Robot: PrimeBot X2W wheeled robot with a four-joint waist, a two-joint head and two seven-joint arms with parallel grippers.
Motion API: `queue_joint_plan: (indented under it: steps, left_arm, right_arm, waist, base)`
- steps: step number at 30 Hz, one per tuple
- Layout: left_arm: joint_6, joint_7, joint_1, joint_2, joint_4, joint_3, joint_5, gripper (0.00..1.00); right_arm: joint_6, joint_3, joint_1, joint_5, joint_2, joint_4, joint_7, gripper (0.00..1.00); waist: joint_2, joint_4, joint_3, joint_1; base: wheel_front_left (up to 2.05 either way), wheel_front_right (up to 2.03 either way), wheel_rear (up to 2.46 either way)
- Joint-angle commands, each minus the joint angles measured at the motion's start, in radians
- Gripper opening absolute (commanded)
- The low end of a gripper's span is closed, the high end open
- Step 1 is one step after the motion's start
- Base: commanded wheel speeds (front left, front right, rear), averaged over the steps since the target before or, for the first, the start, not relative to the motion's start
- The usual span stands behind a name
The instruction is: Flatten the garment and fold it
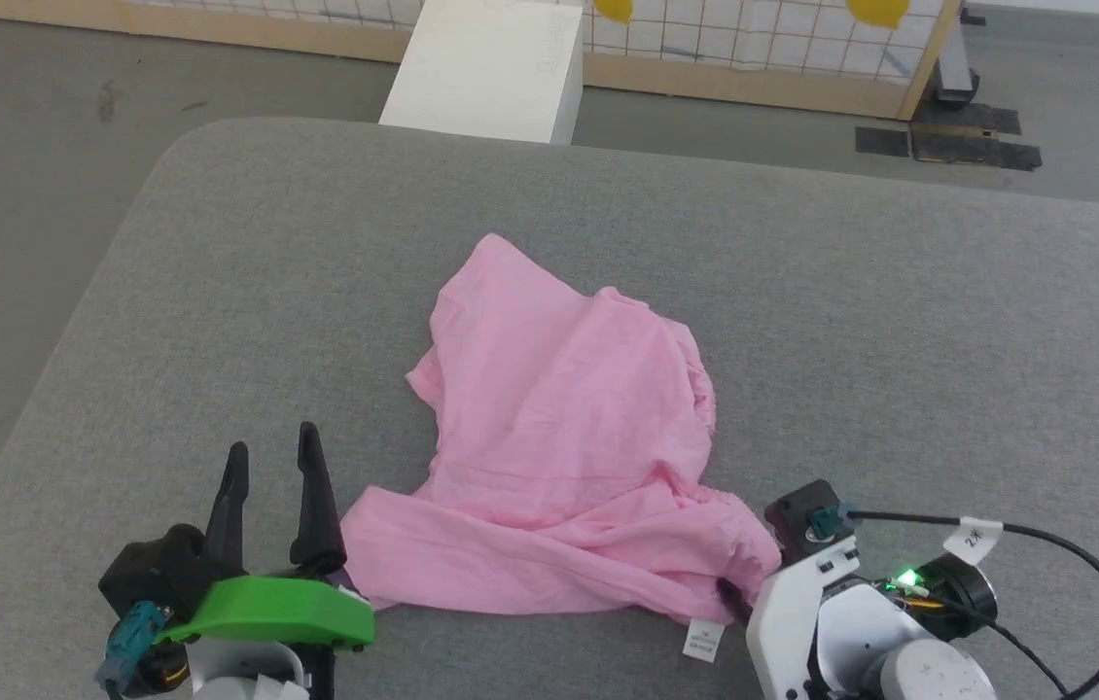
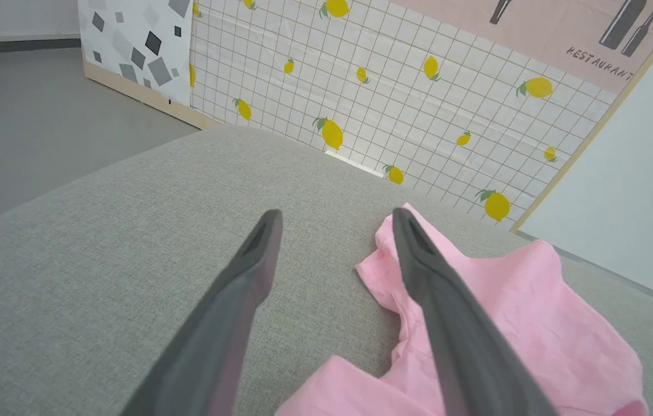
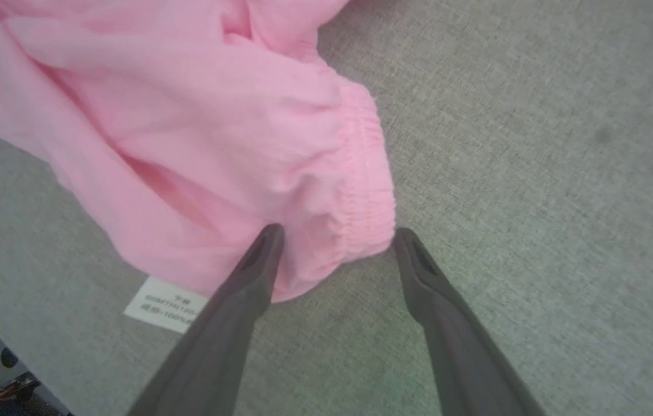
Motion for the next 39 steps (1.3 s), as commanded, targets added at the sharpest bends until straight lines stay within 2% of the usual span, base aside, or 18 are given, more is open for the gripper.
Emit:
queue_joint_plan:
  steps: [1, 3, 4, 5, 8, 10, 15, 24, 29, 30, 31, 35, 39]
  left_arm:
    - [-0.01, -0.005, -0.015, -0.005, 0.006, 0.007, 0.006, 1.0]
    - [-0.014, -0.005, -0.017, -0.006, 0.01, 0.013, 0.007, 1.0]
    - [-0.015, -0.005, -0.018, -0.007, 0.011, 0.013, 0.003, 1.0]
    - [-0.013, -0.005, -0.019, -0.007, 0.012, 0.012, -0.003, 1.0]
    - [-0.008, -0.005, -0.02, -0.007, 0.012, 0.01, -0.012, 1.0]
    - [-0.005, -0.005, -0.021, -0.007, 0.012, 0.01, -0.014, 1.0]
    - [0.004, -0.005, -0.019, -0.007, 0.009, 0.001, -0.013, 1.0]
    - [-0.002, -0.005, -0.018, -0.007, 0.016, -0.008, -0.006, 1.0]
    - [-0.015, -0.005, -0.025, -0.008, 0.029, -0.009, 0.0, 1.0]
    - [-0.018, -0.005, -0.026, -0.008, 0.032, -0.012, 0.003, 1.0]
    - [-0.018, -0.005, -0.026, -0.008, 0.032, -0.017, 0.004, 1.0]
    - [-0.03, -0.005, -0.028, -0.008, 0.051, -0.031, 0.015, 1.0]
    - [-0.042, -0.005, -0.024, -0.008, 0.065, -0.078, 0.023, 1.0]
  right_arm:
    - [-0.002, 0.008, -0.023, -0.003, -0.005, 0.015, 0.016, 1.0]
    - [-0.002, 0.019, -0.036, 0.005, -0.01, 0.035, 0.034, 0.46]
    - [-0.002, 0.025, -0.042, 0.008, -0.014, 0.043, 0.04, 0.29]
    - [-0.002, 0.029, -0.049, 0.011, -0.017, 0.051, 0.042, 0.0]
    - [-0.002, 0.007, -0.064, 0.006, -0.021, 0.055, 0.027, 0.0]
    - [-0.002, -0.042, -0.069, -0.008, -0.02, 0.043, -0.001, 0.0]
    - [-0.002, -0.216, -0.033, -0.061, -0.011, -0.01, -0.036, 0.0]
    - [-0.002, -0.526, 0.108, -0.104, 0.017, -0.133, -0.012, 0.0]
    - [-0.002, -0.569, 0.152, -0.068, 0.019, -0.143, -0.021, 0.0]
    - [-0.002, -0.562, 0.154, -0.055, 0.02, -0.146, -0.04, 0.42]
    - [-0.002, -0.555, 0.155, -0.04, 0.02, -0.145, -0.057, 1.0]
    - [-0.002, -0.525, 0.157, -0.02, 0.02, -0.156, -0.175, 1.0]
    - [-0.002, -0.494, 0.163, -0.035, 0.02, -0.173, -0.34, 1.0]
  waist:
    - [0.0, 0.011, 0.01, 0.0]
    - [0.0, 0.015, 0.011, 0.0]
    - [0.0, 0.016, 0.012, 0.0]
    - [0.0, 0.017, 0.012, 0.0]
    - [0.0, 0.015, 0.01, 0.0]
    - [0.0, 0.01, 0.007, 0.0]
    - [0.0, -0.007, -0.007, 0.0]
    - [0.0, -0.048, -0.021, 0.0]
    - [0.0, -0.074, -0.019, 0.0]
    - [0.0, -0.08, -0.02, 0.0]
    - [0.0, -0.085, -0.022, 0.0]
    - [0.0, -0.104, -0.034, 0.0]
    - [0.0, -0.121, -0.049, 0.0]
  base:
    - [0.0, 0.0, 0.0]
    - [0.0, 0.0, 0.0]
    - [0.0, 0.0, 0.0]
    - [0.0, 0.0, 0.0]
    - [0.0, 0.0, 0.0]
    - [0.0, 0.0, 0.0]
    - [0.0, 0.0, 0.0]
    - [0.0, 0.0, 0.0]
    - [0.0, 0.0, 0.0]
    - [0.0, 0.0, 0.0]
    - [0.0, 0.0, 0.0]
    - [0.0, 0.0, 0.0]
    - [0.0, 0.0, 0.0]
